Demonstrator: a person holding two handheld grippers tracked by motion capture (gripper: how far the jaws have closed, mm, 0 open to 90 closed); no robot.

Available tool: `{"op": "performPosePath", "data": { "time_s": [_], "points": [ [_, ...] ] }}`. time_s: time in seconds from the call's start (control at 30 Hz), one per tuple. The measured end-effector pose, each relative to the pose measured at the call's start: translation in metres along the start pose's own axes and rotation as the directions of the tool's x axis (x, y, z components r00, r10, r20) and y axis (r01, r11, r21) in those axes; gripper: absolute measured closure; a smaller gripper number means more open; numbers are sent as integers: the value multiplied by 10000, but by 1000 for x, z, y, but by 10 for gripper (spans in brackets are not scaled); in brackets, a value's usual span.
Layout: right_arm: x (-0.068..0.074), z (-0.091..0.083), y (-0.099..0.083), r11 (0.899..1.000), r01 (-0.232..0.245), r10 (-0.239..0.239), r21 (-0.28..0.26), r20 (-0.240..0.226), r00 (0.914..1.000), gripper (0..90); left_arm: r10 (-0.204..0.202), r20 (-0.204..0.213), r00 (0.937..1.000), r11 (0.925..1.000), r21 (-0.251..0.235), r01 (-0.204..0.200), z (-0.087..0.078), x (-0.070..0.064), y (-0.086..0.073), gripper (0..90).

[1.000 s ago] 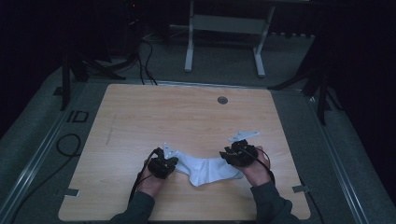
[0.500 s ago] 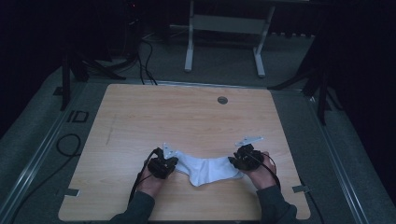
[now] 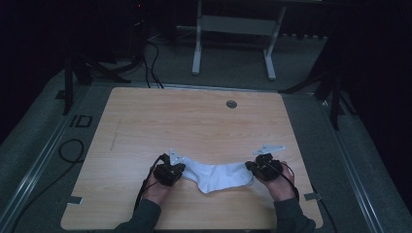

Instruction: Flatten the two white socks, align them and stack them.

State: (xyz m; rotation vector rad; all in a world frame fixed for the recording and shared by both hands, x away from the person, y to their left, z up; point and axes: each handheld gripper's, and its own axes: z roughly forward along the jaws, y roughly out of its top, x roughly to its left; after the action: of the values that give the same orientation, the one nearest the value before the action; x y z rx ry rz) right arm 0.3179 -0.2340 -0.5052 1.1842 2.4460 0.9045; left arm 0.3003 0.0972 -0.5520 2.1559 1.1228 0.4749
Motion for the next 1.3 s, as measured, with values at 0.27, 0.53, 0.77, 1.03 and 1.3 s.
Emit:
{"op": "performPosePath", "data": {
  "time_s": [0.27, 0.53, 0.77, 1.03, 1.3],
  "points": [
    [-9, -15, -3, 9988, -314, 312, -375, -41, 9995, 873, 4, -14, 10000, 10000, -13, -4, 0, 0, 0, 889],
    [-16, -20, -4, 9964, -576, 577, -619, -9, 9983, 876, 17, -15, 10000, 10000, -6, -17, 0, 0, 0, 889],
    [-19, -9, -12, 9962, -772, 774, -403, 41, 9970, 873, 29, -47, 10000, 10000, -8, -29, 0, -1, 0, 890],
    [-28, 10, -21, 9925, -1221, 1220, -110, -101, 9925, 791, 22, -45, 10000, 10000, -32, -23, 0, -1, -1, 889],
    [-28, 10, -20, 9917, -1242, 1236, -333, -190, 9921, 575, -48, -23, 10000, 10000, -78, 48, 0, -1, -1, 883]
  ]
}}
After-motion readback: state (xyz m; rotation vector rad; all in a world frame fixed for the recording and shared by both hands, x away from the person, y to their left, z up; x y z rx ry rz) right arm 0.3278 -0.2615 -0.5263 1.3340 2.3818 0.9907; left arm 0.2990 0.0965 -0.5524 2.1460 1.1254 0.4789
